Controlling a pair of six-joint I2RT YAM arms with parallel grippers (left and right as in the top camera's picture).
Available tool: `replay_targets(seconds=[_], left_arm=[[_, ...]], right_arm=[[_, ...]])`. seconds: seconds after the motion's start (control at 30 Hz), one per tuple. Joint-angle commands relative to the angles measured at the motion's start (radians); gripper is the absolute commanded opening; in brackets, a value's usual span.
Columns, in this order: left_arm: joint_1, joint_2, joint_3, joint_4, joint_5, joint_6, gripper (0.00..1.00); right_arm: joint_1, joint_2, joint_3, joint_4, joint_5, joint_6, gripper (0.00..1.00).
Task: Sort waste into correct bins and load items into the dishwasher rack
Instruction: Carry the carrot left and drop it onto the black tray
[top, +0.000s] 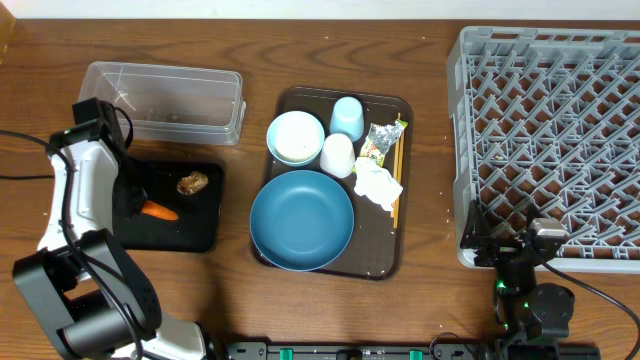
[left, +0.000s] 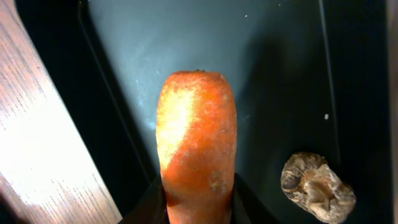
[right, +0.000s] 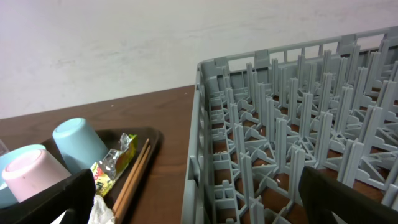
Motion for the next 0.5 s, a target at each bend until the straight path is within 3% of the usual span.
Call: replay_targets(seconds=[0.0, 0.47], left_arm=[[0.004, 0.016, -0.01, 0.003, -0.01, -0.02, 0.28], [0.004, 0.016, -0.011, 0.021, -0.01, -0.021, 0.33]], right_arm=[[-0.016, -0.006, -0.002, -0.003, -0.003, -0.01, 0.99], [-0.016, -0.006, -0.002, -0.003, -0.003, -0.01, 0.99]])
